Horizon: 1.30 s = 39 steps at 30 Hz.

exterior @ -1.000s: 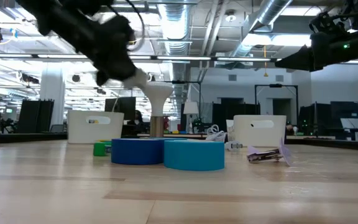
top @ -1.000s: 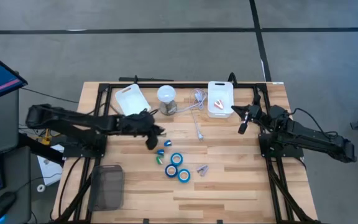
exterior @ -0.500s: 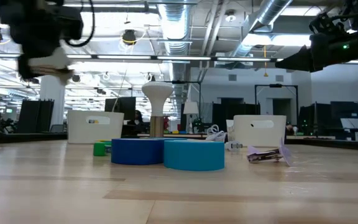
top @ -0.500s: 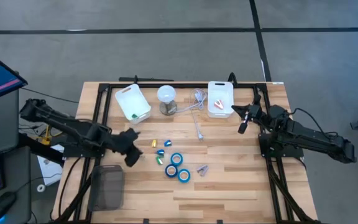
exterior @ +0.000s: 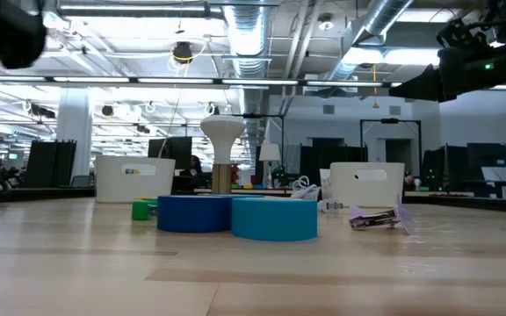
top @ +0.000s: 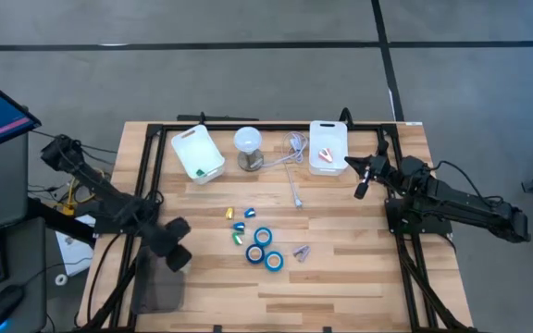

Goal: Pick and place Stapler, Stapler remover, tape
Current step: Put the gray staple remover into the right white bin, then put the yellow stapler into the left white bin

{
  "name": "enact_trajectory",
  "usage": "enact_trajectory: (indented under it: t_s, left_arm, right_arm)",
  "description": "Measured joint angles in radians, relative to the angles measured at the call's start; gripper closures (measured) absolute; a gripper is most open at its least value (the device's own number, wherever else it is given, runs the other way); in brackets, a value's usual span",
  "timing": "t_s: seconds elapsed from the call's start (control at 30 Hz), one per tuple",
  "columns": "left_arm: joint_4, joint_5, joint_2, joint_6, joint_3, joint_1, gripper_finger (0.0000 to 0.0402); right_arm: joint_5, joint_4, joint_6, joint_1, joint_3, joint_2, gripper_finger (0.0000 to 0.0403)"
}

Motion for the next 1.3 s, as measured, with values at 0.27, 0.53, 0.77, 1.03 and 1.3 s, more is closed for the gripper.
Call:
enact_trajectory:
  t_s: [0.27, 0.53, 0.77, 1.03, 1.3]
  left_arm:
    - [-0.175, 0.056, 0.001, -0.067, 0.0, -0.043, 0.0383]
    - [-0.238, 0.134, 0.115, -0.06, 0.0, -0.008, 0.0383]
    - [-0.228, 0.177, 0.207, -0.051, 0.0, -0.009, 0.0348]
    - [-0.224, 0.179, 0.222, -0.047, 0.0, -0.003, 0.0286]
    - [-0.173, 0.182, 0.138, -0.038, 0.0, 0.034, 0.0307]
  right_arm:
    - [0.0, 0.0, 0.008, 0.0, 0.0, 0.0, 0.0403]
    - [0.0, 0.0, 0.008, 0.0, 0.0, 0.0, 0.0403]
    - [0.0, 0.0, 0.008, 0.0, 0.0, 0.0, 0.0403]
    - [0.0, 0.0, 0.008, 0.0, 0.0, 0.0, 0.0403]
    - [0.0, 0.0, 0.008, 0.0, 0.0, 0.0, 0.0403]
